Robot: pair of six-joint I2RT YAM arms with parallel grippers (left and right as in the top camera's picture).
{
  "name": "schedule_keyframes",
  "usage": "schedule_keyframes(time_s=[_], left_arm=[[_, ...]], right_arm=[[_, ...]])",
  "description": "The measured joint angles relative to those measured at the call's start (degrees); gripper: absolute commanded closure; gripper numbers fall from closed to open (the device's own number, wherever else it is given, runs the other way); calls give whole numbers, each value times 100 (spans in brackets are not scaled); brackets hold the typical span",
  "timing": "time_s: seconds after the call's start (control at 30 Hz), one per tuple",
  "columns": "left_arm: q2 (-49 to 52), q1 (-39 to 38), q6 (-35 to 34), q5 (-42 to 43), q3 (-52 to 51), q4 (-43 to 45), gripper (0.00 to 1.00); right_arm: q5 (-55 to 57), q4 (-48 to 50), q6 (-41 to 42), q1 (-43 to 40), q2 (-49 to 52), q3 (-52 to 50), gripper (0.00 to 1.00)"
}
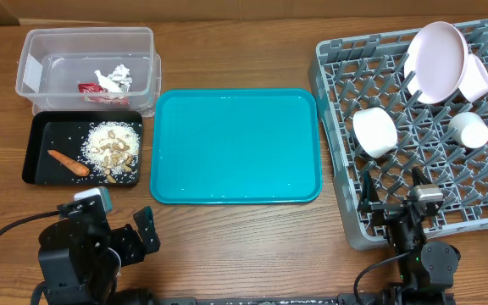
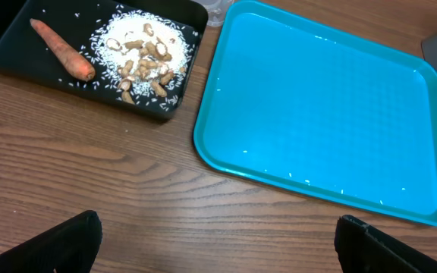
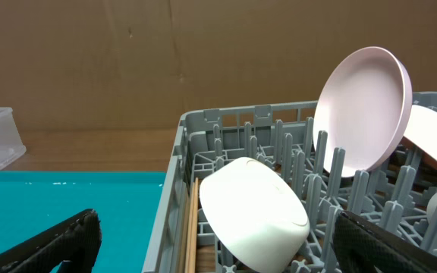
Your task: Sort waste into correct bins and load items into the dishwasher
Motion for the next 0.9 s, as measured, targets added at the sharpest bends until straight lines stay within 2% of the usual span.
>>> schedule_keyframes(time_s=[0.53,0.6,0.73,0.9], left_arm=[[-142,0,2,-76,-90,81,0],[-302,0,2,-164,-221,334,0],[-966,-7,26,-444,-962,1515,0],[-2004,-98,46,-564,-2435,2758,0]], right_arm=[[0,0,0,2,0,0,0],[2,-2,2,0,0,0,0],[0,-2,-2,2,0,0,0],[2,4,-2,2,0,0,0]])
